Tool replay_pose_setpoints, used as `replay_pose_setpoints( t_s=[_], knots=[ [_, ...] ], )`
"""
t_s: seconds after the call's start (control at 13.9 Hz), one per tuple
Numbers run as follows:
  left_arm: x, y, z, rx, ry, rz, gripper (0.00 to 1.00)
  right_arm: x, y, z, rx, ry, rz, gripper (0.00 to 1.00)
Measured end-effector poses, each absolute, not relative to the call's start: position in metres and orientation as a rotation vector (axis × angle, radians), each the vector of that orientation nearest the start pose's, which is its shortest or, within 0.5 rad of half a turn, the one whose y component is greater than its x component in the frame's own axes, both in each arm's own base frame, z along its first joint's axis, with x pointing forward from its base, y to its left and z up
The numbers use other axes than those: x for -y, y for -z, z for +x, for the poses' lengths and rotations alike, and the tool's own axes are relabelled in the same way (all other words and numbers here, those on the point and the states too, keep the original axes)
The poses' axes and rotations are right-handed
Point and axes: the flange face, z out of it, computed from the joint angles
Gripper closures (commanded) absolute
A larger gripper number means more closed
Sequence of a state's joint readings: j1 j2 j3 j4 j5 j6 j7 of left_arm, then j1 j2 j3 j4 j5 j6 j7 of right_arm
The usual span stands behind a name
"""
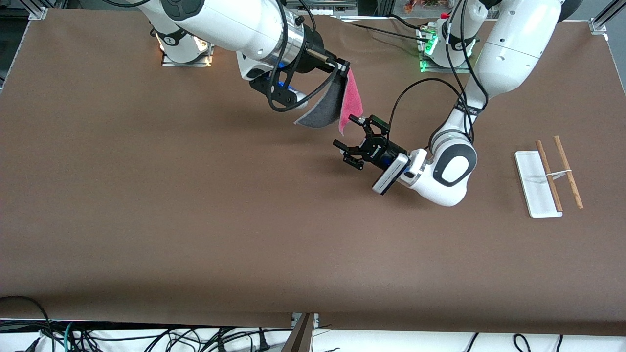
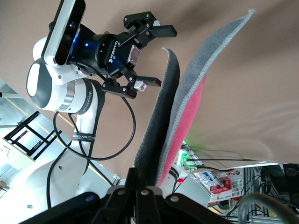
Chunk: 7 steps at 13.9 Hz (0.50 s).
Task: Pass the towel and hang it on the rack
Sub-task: 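Hold the towel up while the left gripper reaches and grasps it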
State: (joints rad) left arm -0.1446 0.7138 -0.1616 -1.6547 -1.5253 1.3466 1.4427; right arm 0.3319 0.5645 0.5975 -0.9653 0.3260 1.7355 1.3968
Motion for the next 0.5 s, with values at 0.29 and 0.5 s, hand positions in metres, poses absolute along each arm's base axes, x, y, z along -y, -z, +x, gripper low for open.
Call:
replay_pose_setpoints(
  t_s=[0.29,0.5],
  knots=[
    [0.303,-0.265,0.574,0.733,-0.187,1.102,0.41,-0.49,-0.619,0.513,-0.778,-0.607,-2.437,1.0],
    [0.303,-0.254,0.571,0.722,-0.178,1.094,0.91,-0.491,-0.609,0.518,-0.793,-0.624,-2.439,1.0]
  ],
)
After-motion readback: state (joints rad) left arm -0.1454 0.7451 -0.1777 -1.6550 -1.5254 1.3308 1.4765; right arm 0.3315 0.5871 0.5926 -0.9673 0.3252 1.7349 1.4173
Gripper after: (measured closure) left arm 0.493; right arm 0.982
